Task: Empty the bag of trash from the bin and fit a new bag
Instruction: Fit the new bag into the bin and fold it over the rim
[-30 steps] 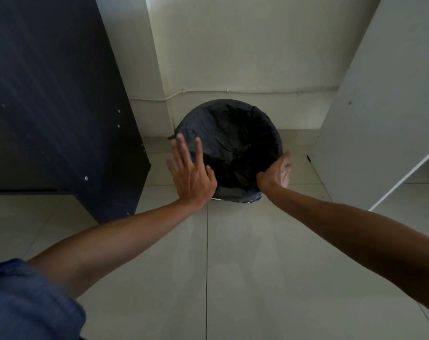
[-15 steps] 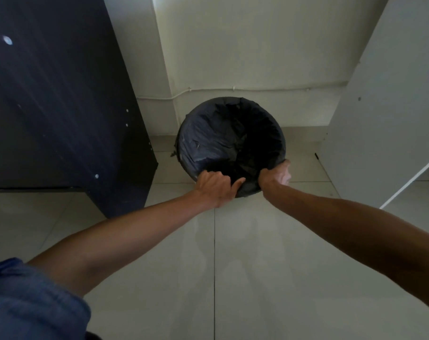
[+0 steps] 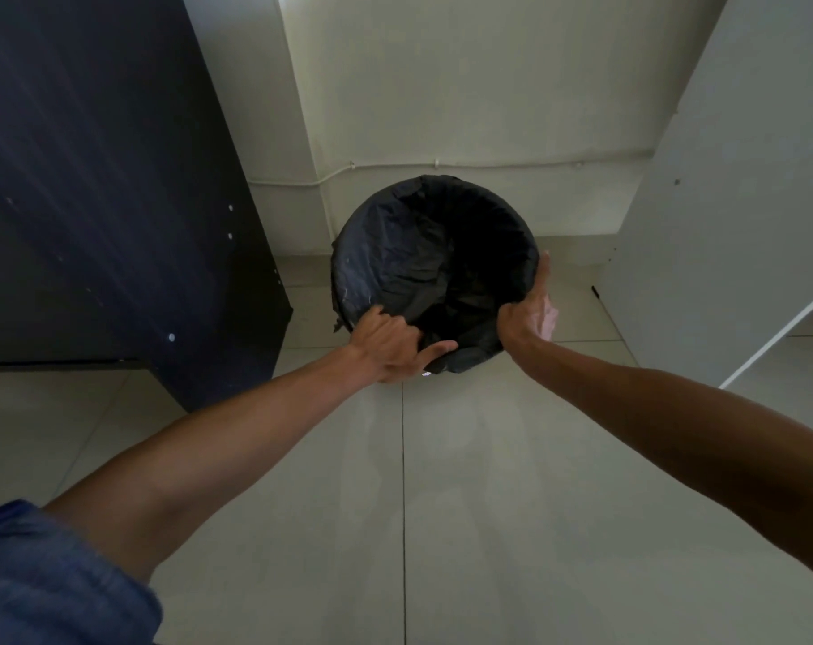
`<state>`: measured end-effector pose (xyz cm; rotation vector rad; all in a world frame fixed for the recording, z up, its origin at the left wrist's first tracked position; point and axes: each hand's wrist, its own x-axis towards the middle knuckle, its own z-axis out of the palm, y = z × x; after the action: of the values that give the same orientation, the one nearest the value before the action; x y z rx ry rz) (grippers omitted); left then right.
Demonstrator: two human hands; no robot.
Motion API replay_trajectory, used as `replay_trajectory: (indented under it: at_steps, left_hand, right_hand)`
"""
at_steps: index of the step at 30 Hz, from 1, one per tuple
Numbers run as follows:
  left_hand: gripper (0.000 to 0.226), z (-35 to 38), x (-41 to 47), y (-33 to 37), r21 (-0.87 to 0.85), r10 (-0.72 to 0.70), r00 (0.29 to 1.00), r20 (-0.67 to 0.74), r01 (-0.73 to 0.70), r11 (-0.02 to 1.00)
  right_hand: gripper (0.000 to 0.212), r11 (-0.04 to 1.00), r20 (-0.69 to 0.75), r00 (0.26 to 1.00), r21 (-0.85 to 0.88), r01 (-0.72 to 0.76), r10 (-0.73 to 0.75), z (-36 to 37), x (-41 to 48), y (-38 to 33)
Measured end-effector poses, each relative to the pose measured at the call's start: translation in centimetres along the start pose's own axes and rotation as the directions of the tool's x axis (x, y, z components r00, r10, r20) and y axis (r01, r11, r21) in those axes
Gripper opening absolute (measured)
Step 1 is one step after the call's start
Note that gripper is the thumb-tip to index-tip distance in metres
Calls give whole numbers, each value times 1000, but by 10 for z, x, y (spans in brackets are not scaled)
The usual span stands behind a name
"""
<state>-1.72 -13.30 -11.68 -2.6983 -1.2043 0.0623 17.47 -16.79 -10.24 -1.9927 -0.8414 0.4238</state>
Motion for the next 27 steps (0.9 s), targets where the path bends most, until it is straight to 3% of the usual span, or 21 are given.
replay_trajectory:
  at_steps: [5,9,12,17,22,27]
  left_hand:
    - [90,-2,7,13,-46,-85,995,48,88,995]
    - [93,-9,15,9,-24,-55,990,130,59,998]
    - [102,-19,19,-5,30,-126,971,204,122,992]
    - [98,-20,13,1,-19,-196,960,199,204,979]
    - [114,-17,15,-12,77,-120,959,256,103,992]
    - [102,-39,11,-20,115,-103,954,280,73,991]
  right_hand:
    - [97,995,39,999,-88,36,-33,13,-22,8]
    - [96,999,69,998,-37,19,-16,12,-14,11]
    - [90,1000,59,998,-5,3,-3,7,-4,12]
    - [88,998,127,990,8,68,-68,11,-10,14]
    - [80,992,196,974,-13,123,-118,-1,1,17]
    - [80,998,187,980,6,63,-63,-8,5,15]
